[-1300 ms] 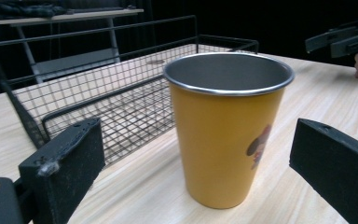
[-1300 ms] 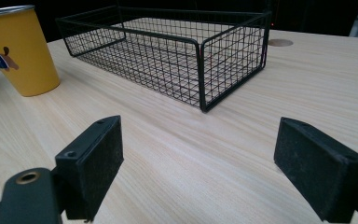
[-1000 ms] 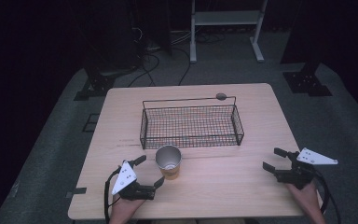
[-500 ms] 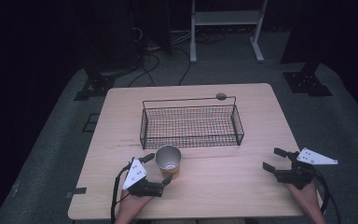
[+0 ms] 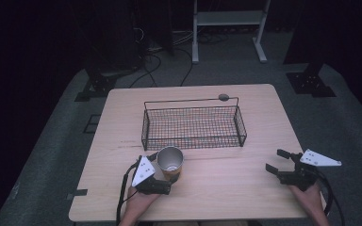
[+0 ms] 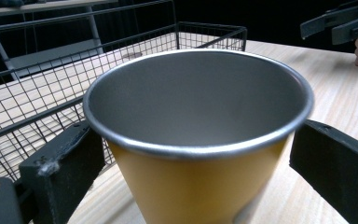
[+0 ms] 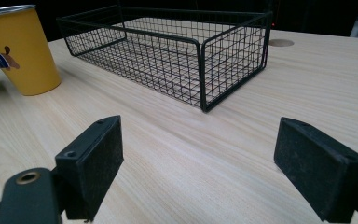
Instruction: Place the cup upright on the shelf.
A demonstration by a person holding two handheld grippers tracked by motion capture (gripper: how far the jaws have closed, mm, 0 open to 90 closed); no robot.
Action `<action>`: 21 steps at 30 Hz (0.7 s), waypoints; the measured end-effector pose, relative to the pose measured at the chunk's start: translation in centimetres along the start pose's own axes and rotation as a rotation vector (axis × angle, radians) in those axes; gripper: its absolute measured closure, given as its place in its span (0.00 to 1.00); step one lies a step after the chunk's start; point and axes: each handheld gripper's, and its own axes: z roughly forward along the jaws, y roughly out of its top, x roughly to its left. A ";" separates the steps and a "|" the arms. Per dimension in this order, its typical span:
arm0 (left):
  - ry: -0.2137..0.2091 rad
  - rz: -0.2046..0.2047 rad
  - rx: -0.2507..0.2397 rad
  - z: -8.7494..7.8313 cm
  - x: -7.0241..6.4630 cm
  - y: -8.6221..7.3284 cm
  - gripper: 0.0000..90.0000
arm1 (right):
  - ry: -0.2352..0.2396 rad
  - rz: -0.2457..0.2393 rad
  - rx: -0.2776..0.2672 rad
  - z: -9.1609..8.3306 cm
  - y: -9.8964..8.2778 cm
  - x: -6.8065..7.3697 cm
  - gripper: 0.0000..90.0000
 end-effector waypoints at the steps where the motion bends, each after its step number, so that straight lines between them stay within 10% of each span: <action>1: 0.001 0.002 0.002 0.1 0.0 0.0 0.03 | 0.000 0.000 0.000 0.0 0.0 0.0 0.16; 21: -0.010 0.015 0.011 1.2 0.1 0.7 0.14 | 0.002 0.001 -0.001 0.0 0.0 0.0 0.16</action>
